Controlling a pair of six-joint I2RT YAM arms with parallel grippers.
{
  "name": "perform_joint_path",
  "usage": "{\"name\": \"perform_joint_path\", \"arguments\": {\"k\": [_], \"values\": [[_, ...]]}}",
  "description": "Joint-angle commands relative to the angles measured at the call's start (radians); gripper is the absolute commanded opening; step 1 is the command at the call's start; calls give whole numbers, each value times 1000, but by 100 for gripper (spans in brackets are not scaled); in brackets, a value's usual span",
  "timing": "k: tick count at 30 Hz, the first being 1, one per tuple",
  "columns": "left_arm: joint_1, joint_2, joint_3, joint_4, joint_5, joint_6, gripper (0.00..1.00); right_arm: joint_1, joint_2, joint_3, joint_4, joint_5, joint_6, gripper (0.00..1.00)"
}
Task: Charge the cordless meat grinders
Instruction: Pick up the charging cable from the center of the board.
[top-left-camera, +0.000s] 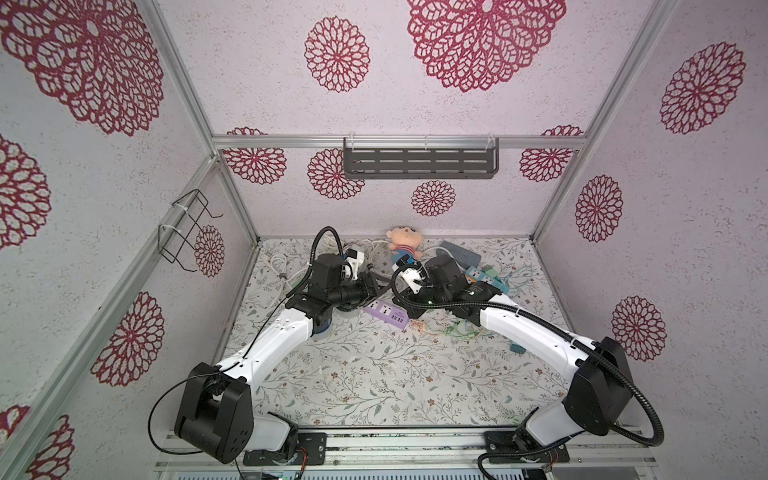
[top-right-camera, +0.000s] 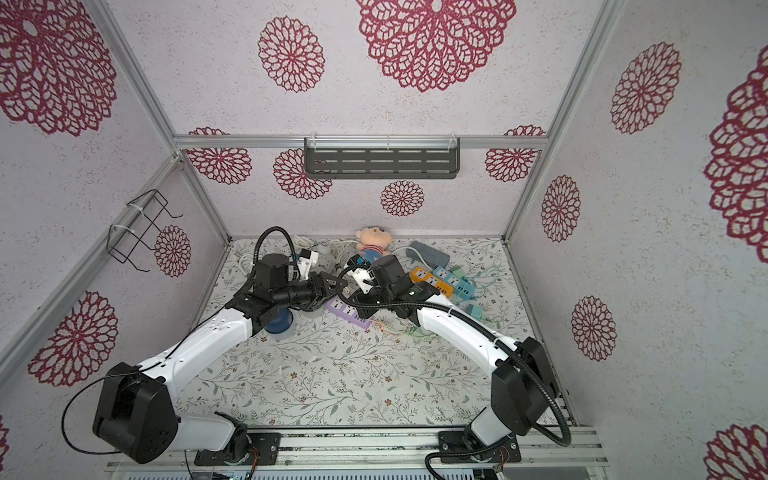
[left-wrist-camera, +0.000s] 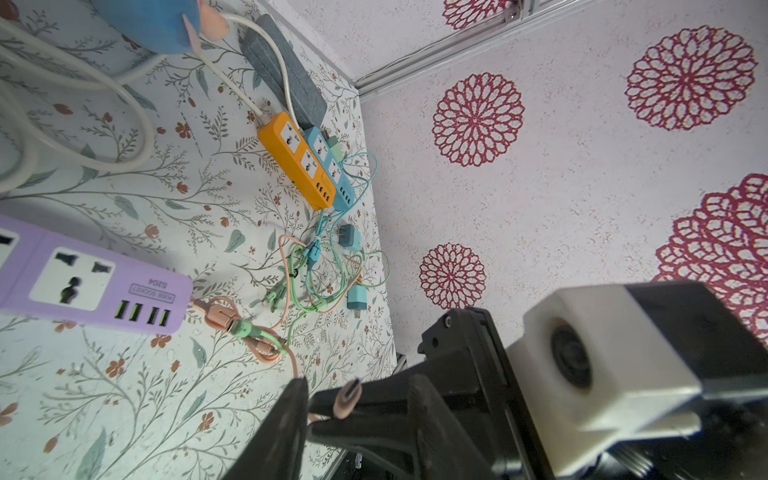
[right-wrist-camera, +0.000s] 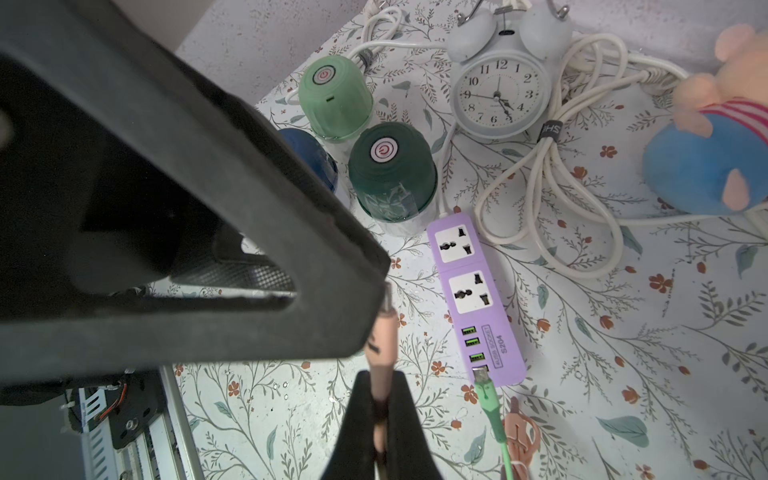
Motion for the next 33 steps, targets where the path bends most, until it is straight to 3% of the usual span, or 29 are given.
{"name": "perform_joint_path", "arguments": {"k": [1,9,17,20,23,25,28,33], "values": [[4,21,10,44,24,-9,40,-2,1,16,39,-30,21,0],[3,51,7,40,24,3,38,-2,8,18,54,-82,37,0],[3,45,3,67,38,-4,4,-2,17,16,59,-88,47,0],[3,40,-2,76,39,-11,0,-2,11,14,62,-66,51,16],[3,30,-8,76,31,-19,0,-2,-11,-6,86,7,63,53],[2,21,-10,68,20,-19,0,-2,-30,-25,107,62,69,60],[2,10,-10,50,4,-19,0,-2,-41,-27,113,93,71,58],[3,5,-12,38,-7,-17,0,4,-33,-5,104,110,66,43]]}}
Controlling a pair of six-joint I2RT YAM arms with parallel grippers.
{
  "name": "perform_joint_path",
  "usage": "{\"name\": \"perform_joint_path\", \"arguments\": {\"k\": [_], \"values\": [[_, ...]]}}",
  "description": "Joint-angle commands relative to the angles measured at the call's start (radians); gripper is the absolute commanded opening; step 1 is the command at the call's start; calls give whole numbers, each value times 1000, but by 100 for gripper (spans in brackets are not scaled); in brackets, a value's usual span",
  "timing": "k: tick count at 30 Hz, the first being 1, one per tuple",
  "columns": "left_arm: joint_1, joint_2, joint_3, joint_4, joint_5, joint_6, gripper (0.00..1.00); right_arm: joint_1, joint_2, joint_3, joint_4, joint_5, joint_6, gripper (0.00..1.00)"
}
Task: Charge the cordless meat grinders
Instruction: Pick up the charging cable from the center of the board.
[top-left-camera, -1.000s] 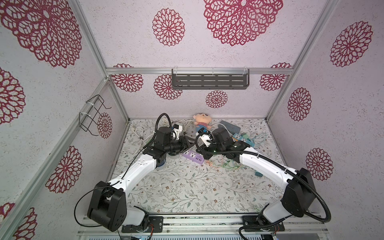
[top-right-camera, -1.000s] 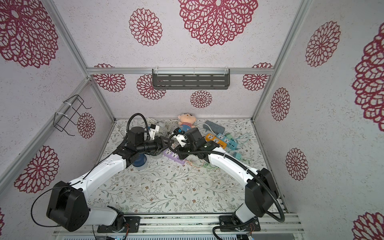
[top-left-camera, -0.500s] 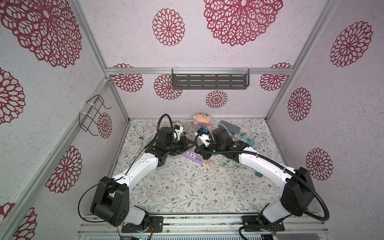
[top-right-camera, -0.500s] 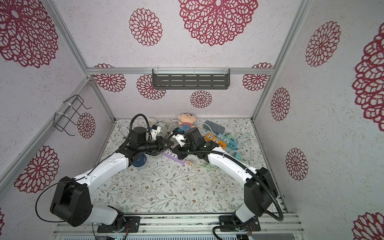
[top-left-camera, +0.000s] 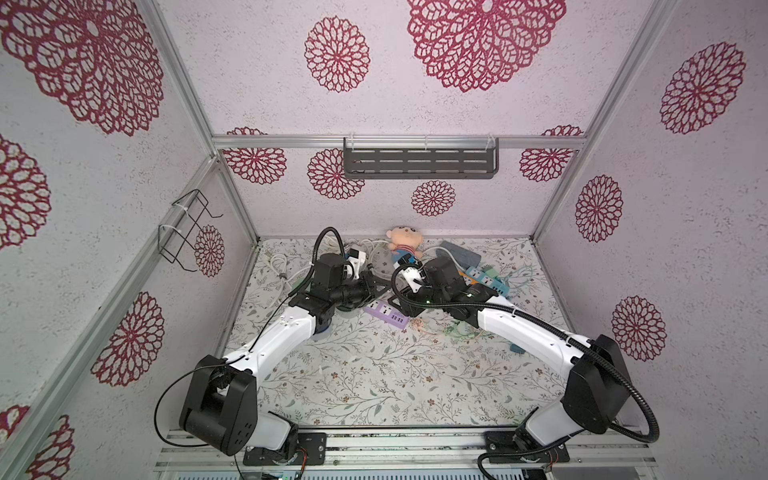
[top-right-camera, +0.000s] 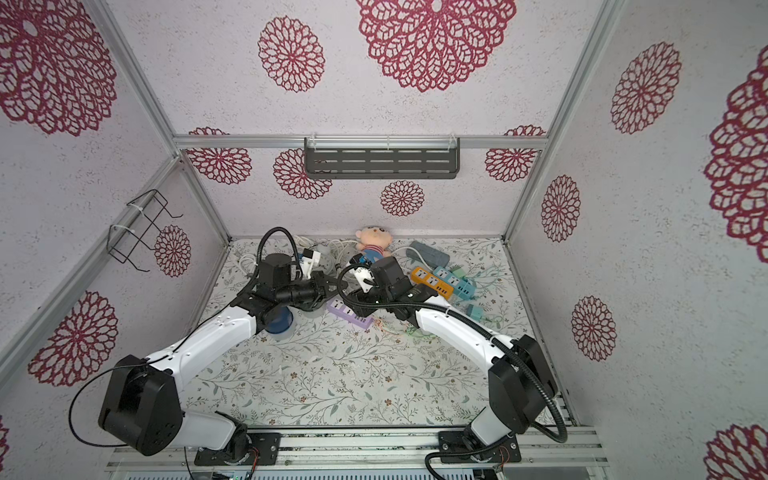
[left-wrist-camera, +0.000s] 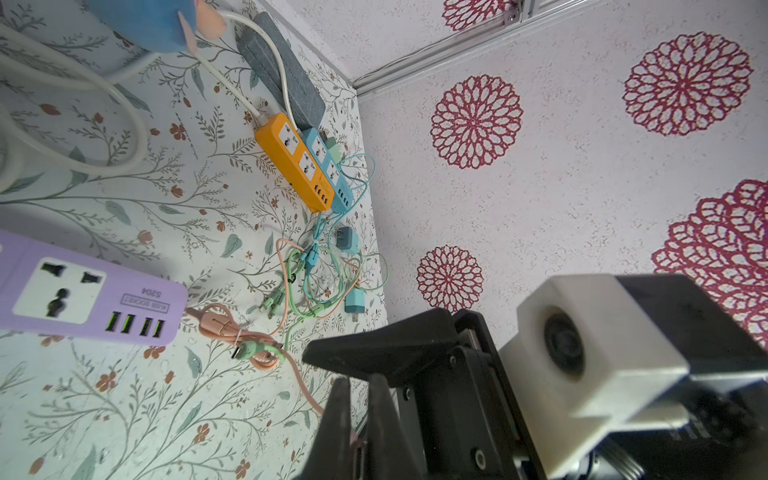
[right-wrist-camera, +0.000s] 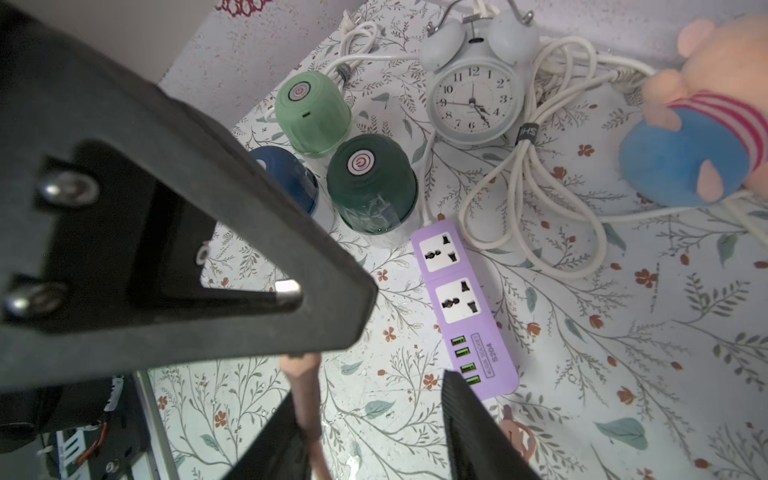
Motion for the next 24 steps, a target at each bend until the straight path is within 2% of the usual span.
{"name": "perform_joint_path", "arguments": {"k": [1,6,13,18,22,23,24], "values": [[3,-29,-10,-8,-10,-1,0,6,-36,35,19,52,3,40],[3,-26,-16,-16,-19,-2,0,19,-21,60,6,68,-8,36],[3,-21,-20,-26,-27,2,0,28,-6,83,-3,93,-17,38],[3,-21,-27,-26,-31,2,0,34,1,97,-20,109,-28,26],[3,-16,-30,-26,-32,2,0,37,6,105,-24,110,-33,9],[4,-18,-30,-29,-34,2,6,38,6,105,-23,109,-35,4],[6,-22,-29,-42,-45,3,22,39,7,107,-22,110,-35,0]]}}
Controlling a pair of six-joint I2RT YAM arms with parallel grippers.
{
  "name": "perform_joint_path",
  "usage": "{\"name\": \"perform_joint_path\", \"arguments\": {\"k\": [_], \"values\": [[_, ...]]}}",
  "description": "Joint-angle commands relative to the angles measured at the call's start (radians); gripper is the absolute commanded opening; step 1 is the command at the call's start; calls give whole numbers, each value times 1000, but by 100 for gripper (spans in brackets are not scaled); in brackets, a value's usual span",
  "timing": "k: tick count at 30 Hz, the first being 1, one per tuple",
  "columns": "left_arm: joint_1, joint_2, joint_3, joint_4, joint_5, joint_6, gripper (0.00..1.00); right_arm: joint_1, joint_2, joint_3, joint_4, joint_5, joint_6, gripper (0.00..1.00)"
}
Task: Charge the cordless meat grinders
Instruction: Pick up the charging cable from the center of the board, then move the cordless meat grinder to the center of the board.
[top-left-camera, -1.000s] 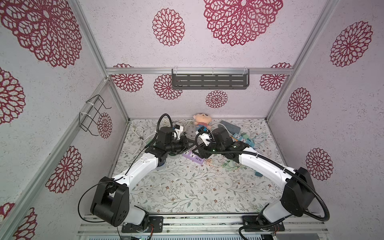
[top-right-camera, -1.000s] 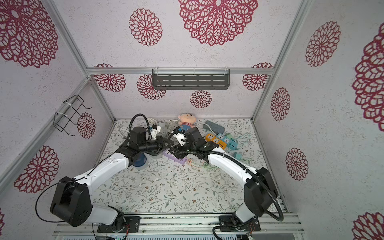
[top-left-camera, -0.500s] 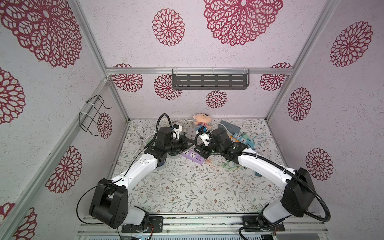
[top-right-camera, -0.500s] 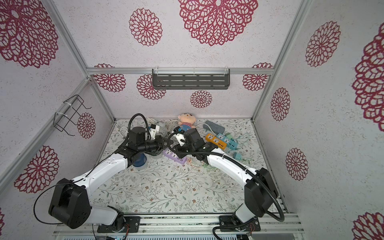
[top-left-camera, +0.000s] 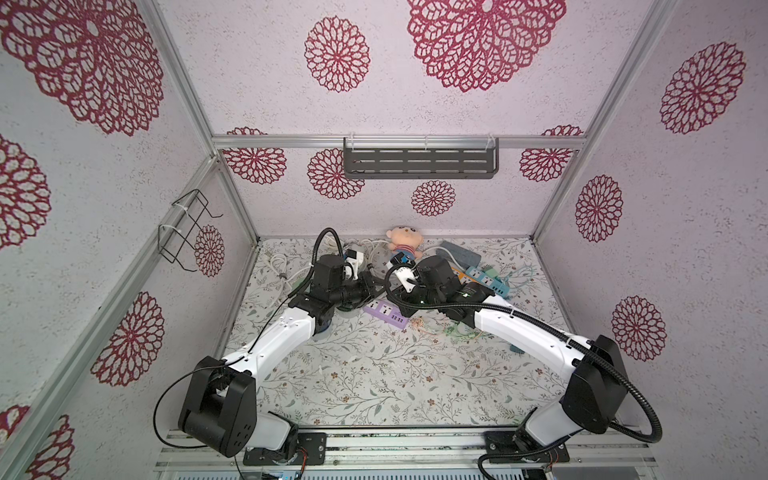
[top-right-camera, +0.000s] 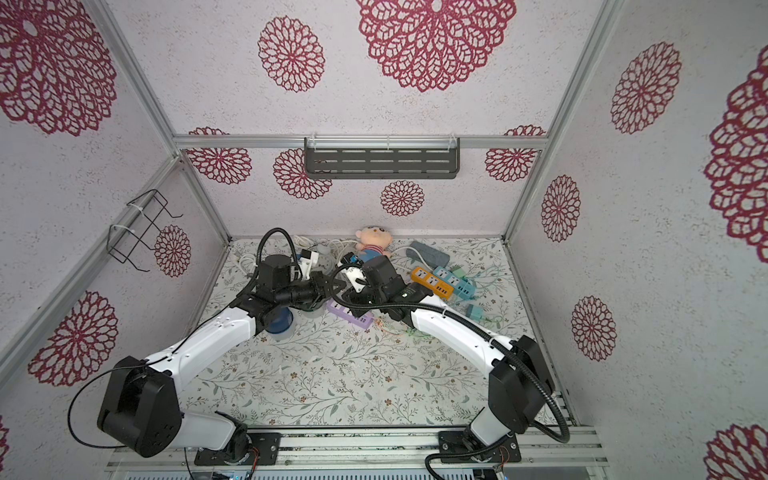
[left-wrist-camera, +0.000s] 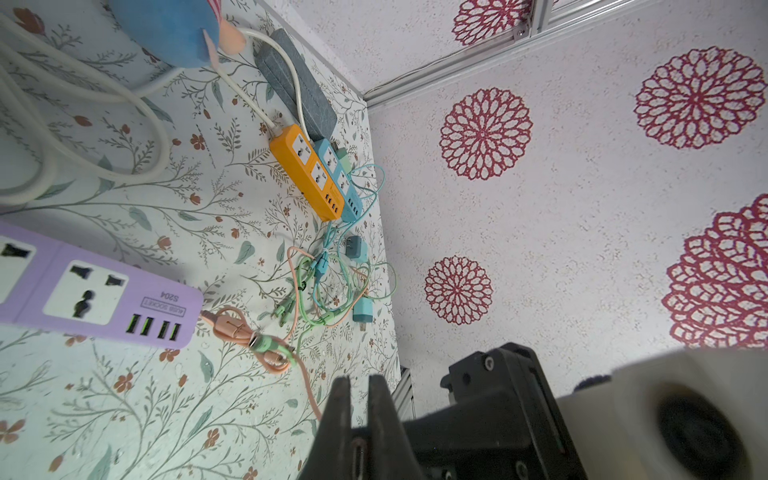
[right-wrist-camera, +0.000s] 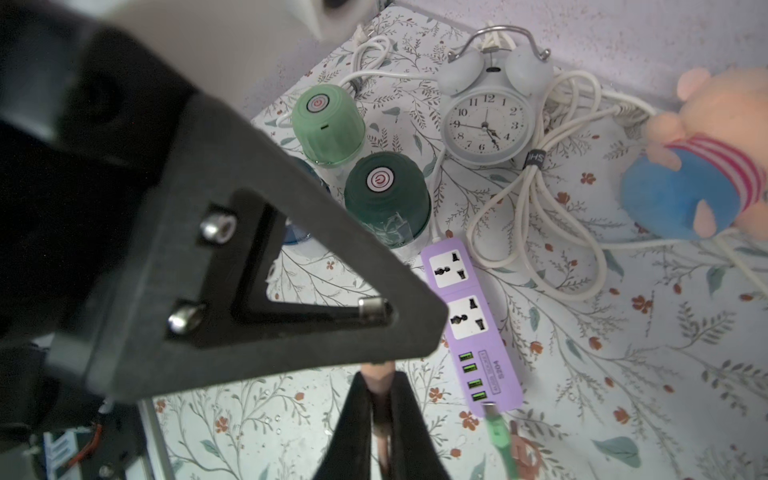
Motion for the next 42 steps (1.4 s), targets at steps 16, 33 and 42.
{"name": "perform_joint_path", "arguments": {"k": [16,33,42], "values": [[83,-217,-20,-823,-912,193,97,-14,-42,-122,80,82,3,0],[210,38,-40,-615,-782,335,97,-14,-106,-241,128,41,36,0],[230,126,32,-602,-827,413,97,-13,-88,-235,120,27,40,0]]}}
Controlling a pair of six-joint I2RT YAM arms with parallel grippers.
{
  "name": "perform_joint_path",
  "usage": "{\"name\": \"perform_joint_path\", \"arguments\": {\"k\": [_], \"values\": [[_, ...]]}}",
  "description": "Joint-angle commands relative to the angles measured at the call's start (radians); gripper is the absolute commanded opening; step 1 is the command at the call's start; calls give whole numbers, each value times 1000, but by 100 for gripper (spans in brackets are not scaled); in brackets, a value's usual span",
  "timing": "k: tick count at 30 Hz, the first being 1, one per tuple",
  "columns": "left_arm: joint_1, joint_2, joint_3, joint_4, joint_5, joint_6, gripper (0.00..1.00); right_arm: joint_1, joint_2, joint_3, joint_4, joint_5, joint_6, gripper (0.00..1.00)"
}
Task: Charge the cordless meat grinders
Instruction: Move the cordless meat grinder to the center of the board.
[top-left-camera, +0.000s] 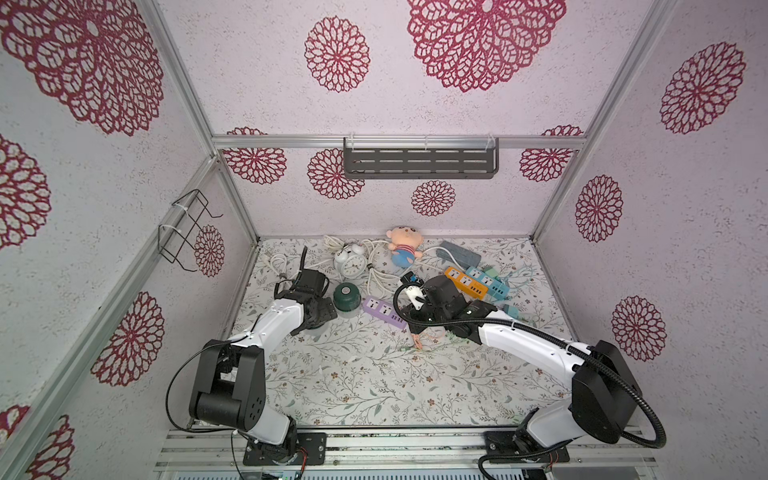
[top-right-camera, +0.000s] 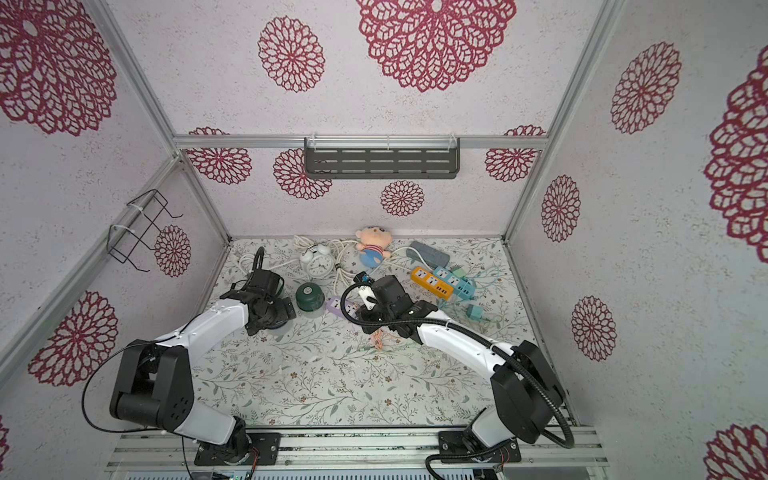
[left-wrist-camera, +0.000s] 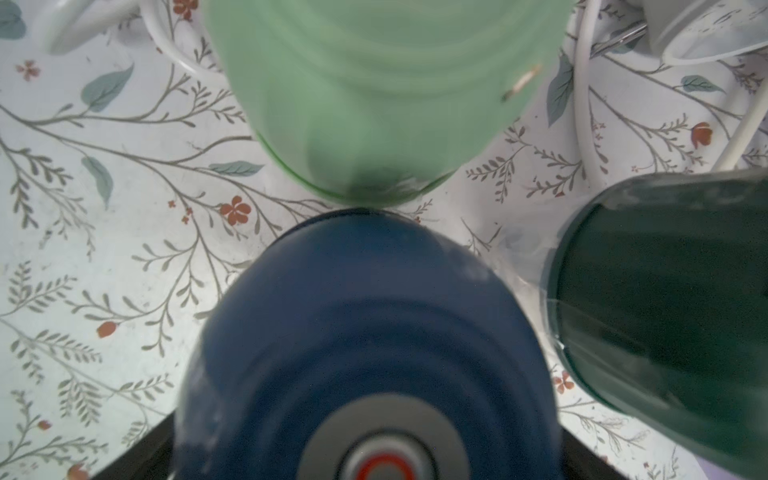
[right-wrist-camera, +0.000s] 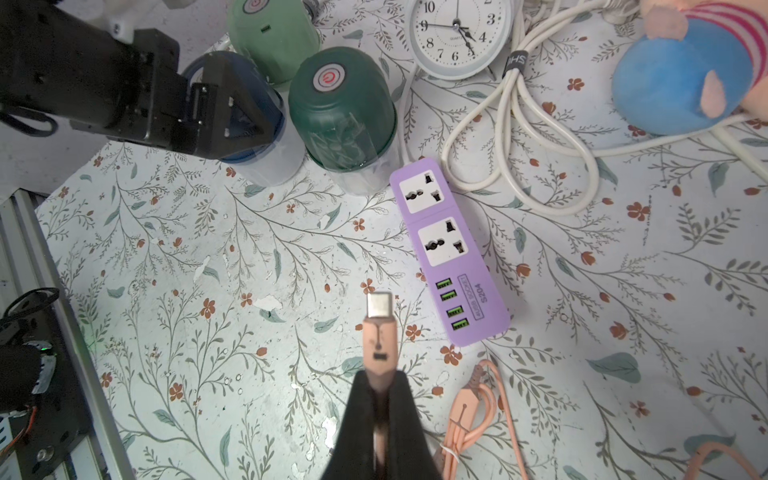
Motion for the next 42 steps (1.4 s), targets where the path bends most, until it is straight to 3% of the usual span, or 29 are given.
{"name": "perform_joint_path", "arguments": {"k": [1,12,19,23,31,39,42], "values": [[23,12,21,36,-28,48,97,-2,-17,13,24,-17,16,0],[53,61,30,78,38,92,100,-2,16,30,15,-23,17,0],[4,-31,-7,0,26,88,90,-4,8,34,-16,15,-4,0],[-96,-115,-48,-56,20,49,88,-5,-12,32,-31,36,-15,0],[-383,-196,-109,-59,23,-92,86,-39,-60,-23,-27,34,-4,0],[-638,-57,-52,19,9,-157,87,-137,-105,-93,-24,-26,9,0],[-689,-30,-36,19,-28,-153,99,-140,-100,-120,6,-49,26,0]]}}
